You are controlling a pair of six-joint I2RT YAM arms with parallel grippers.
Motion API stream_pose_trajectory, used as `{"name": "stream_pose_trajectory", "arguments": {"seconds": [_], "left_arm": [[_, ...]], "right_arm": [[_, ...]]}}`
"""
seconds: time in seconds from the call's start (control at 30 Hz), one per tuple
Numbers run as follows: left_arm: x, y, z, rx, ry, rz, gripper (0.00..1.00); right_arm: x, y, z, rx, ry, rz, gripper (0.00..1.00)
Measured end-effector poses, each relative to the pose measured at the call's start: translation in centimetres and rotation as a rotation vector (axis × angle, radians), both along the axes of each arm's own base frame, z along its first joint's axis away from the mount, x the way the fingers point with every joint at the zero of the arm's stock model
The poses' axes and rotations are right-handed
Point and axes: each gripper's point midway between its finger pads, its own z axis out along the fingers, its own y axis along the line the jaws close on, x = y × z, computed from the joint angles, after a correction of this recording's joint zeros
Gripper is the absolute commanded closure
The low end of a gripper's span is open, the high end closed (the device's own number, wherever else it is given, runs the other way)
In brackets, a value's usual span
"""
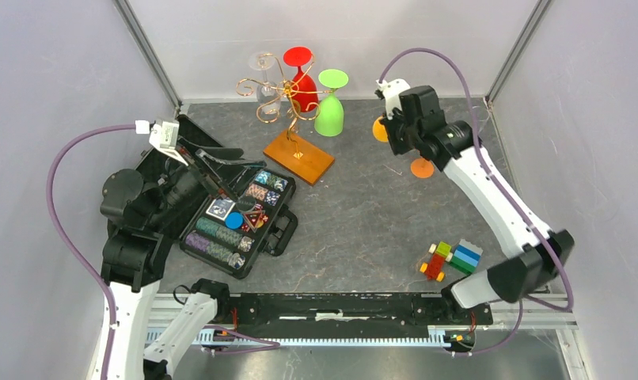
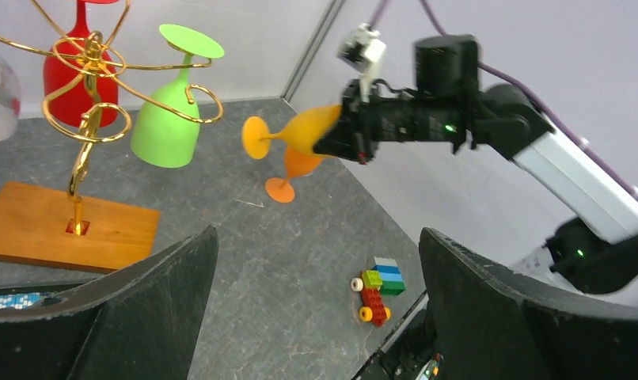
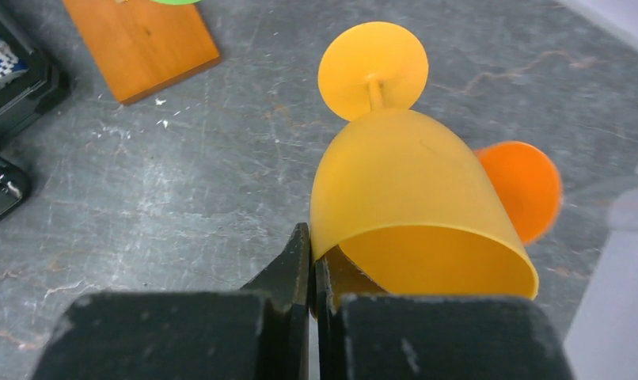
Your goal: Take the wine glass off the wine glass rack
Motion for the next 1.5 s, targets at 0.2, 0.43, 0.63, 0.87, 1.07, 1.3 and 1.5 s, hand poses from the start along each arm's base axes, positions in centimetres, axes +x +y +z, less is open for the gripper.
{"name": "stream_pose_trajectory", "arguments": {"seconds": [0.2, 0.43, 0.63, 0.87, 1.07, 1.3, 1.5], "left_arm": [[-1.5, -0.4, -0.6, 0.024, -0.017, -0.054, 0.00], [-1.2, -0.7, -2.1, 0.055, 0.013, -0.075, 0.00], [-0.4, -0.8, -3.0, 0.074, 0.036, -0.071, 0.00], [0.6, -0.9, -4.1, 0.096, 0.058, -0.072, 0.00], [1.0, -1.0, -5.2, 0.109, 0.080, -0.072, 0.00], [1.1, -1.0, -5.4, 0.119, 0.078, -0.075, 0.00], [1.3, -1.0, -5.5, 0.119, 0.080, -0.075, 0.00]], "right_arm": [[2.0, 1.1, -5.3, -0.026, 0.171, 0.041, 1.00], [3.8, 1.0, -9.0, -0.062, 0.299, 0.026, 1.00], [4.5, 0.6, -10.2, -0.108, 0.345, 0.028, 1.00], [4.0, 0.0, -12.2, -0.168, 0.427, 0.053, 1.00], [3.7, -0.9, -13.2, -0.204, 0.468, 0.044, 0.98], [3.9, -1.7, -13.7, -0.231, 0.475, 0.024, 0.82], [4.3, -1.7, -14.5, -0.242, 0.494, 0.024, 0.68]]}}
